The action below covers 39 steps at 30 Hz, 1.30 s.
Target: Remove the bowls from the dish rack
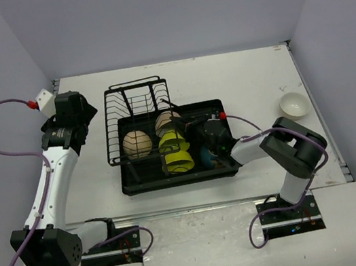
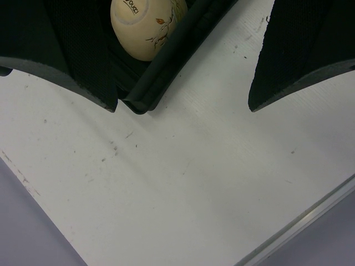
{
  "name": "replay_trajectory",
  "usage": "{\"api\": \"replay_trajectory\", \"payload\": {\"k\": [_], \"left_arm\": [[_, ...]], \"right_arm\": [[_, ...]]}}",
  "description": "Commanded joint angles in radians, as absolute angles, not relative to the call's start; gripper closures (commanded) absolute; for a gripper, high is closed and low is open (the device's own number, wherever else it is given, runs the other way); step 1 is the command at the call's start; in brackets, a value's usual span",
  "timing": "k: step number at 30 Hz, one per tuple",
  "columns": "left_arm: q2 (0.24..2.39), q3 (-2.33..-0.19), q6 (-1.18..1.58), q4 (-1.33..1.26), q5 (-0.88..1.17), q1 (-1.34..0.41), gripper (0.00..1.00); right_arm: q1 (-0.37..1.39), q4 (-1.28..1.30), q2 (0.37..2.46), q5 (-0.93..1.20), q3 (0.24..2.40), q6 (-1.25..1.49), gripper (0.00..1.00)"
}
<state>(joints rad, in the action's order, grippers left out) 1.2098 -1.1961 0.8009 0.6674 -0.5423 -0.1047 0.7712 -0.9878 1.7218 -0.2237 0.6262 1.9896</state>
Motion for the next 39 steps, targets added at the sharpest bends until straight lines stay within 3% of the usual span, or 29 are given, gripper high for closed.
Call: {"api": "replay_trajectory", "payload": {"k": [1,21,39], "left_arm": [[1.207,-1.206,0.807,0.638,-0.56,-0.098,0.0],[1.233,-1.207,0.833,0.624,-0.535,-0.097,0.0],[1.23,-1.186,0.857,0.629,-0.534,-0.097,0.0]], "right_arm": [[0.742,-1.065,1.714,-0.258,0.696,1.922,1.0],[0.646,-1.065,1.732,-0.138,0.781,1.833,1.0],[0.624,-1.0,1.574,-0.094,0.707,1.755,1.0]]}}
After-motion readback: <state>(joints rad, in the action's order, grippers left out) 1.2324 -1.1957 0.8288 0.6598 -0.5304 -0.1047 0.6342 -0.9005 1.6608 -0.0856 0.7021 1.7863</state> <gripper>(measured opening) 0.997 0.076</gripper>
